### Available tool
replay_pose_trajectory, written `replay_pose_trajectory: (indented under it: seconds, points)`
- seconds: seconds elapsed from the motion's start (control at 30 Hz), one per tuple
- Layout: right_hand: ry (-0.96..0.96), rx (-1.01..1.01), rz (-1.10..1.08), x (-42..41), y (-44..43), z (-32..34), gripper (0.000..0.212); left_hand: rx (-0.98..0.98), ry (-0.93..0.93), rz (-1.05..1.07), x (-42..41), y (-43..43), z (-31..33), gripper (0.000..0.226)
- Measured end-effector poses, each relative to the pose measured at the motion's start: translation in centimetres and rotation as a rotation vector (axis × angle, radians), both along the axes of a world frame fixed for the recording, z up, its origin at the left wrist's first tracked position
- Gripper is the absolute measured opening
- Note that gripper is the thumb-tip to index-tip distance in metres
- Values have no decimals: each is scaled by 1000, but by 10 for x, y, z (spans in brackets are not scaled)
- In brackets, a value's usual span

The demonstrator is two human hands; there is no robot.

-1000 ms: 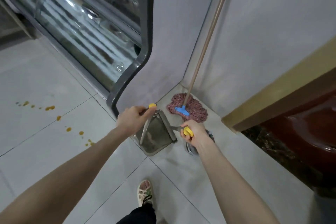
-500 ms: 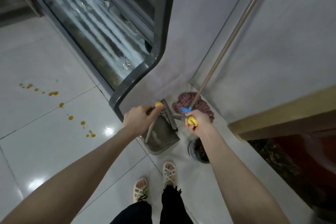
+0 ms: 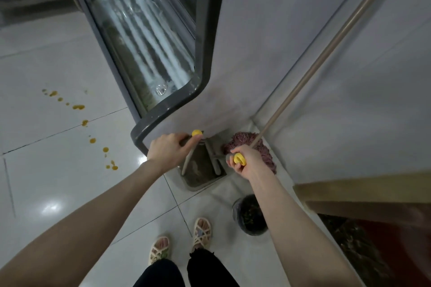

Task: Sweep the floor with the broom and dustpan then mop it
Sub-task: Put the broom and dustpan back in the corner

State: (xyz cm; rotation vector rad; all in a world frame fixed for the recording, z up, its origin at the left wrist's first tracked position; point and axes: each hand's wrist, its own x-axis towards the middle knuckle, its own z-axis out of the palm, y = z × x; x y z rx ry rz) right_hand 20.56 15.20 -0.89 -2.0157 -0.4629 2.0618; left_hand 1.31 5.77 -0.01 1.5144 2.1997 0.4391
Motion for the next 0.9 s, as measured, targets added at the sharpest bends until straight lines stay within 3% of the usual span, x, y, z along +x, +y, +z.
replay_pose_trajectory:
  seconds: [0.13, 0.23, 0.6, 0.77, 0.9]
  points:
    - [82, -58, 31, -3, 13, -2, 18, -50, 45, 31, -9, 5, 2, 68]
    - [167, -85, 9, -18, 20, 5, 14, -58, 72, -8, -13, 8, 1, 67]
    - [135, -28, -148, -34, 9, 22, 23, -32, -55, -56, -8, 7, -6, 82]
    - [121, -10, -108, -39, -3, 28, 29, -79, -83, -24, -17, -6, -9, 60]
    - [110, -8, -88, -41, -12, 25, 40, -78, -77, -34, -21, -17, -14, 58]
